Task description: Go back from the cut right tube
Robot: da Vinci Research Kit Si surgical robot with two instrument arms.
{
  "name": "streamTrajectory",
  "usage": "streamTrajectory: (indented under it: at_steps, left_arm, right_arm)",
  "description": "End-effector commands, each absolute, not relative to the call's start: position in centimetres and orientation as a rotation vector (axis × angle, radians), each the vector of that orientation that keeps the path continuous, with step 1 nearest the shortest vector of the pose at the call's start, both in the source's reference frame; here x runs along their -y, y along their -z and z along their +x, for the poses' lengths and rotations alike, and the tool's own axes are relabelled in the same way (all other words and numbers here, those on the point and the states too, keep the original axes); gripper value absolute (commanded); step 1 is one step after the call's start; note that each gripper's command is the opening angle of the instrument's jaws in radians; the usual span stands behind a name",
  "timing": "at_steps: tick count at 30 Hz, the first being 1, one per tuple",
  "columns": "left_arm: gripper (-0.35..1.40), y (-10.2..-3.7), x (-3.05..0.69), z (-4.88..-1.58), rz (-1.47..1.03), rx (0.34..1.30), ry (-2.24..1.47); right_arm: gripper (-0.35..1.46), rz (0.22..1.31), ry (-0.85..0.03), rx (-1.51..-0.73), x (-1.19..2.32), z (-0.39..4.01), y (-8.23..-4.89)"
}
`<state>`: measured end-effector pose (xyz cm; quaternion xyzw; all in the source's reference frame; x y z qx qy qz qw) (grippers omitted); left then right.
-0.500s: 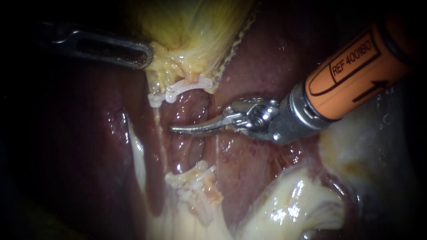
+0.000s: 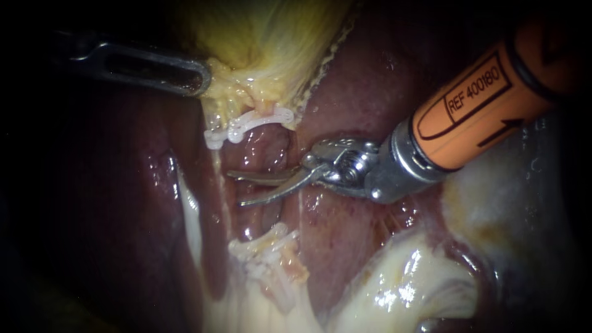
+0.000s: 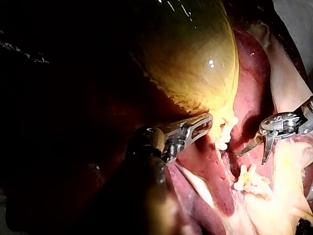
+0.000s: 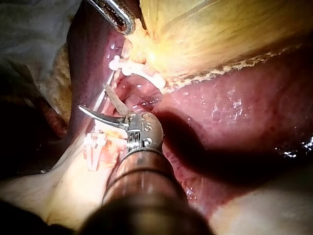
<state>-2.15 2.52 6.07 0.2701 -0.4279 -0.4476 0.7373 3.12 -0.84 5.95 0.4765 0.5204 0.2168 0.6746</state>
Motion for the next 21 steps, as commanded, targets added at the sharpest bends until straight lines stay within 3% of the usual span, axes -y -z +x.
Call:
streamTrajectory:
  at_steps: [1,5,9,11,14,18,21]
  left_arm:
    - [-0.35,-6.07,-2.53,-2.15,0.593,0.939,0.983]
    - [-0.35,-6.09,-2.53,-2.14,0.596,0.938,0.987]
    - [-0.35,-6.12,-2.52,-2.12,0.599,0.937,0.991]
    - [-0.35,-6.12,-2.53,-2.12,0.6,0.937,0.99]
    - [-0.35,-6.13,-2.53,-2.12,0.6,0.937,0.99]
    - [-0.35,-6.13,-2.53,-2.12,0.6,0.937,0.99]
    - [-0.35,-6.13,-2.53,-2.12,0.6,0.937,0.99]
  right_arm:
    - [1.4,1.058,-0.476,-1.181,0.84,3.11,-5.94]
    - [1.4,0.897,-0.437,-1.253,0.87,3.05,-5.88]
    - [1.43,0.589,-0.424,-1.316,0.92,2.91,-5.81]
    - [1.43,0.506,-0.402,-1.315,0.93,2.82,-5.78]
    - [1.43,0.42,-0.361,-1.258,0.93,2.67,-5.72]
    - [1.43,0.357,-0.271,-1.086,0.89,2.46,-5.59]
    - [1.43,0.329,-0.251,-0.993,0.88,2.33,-5.48]
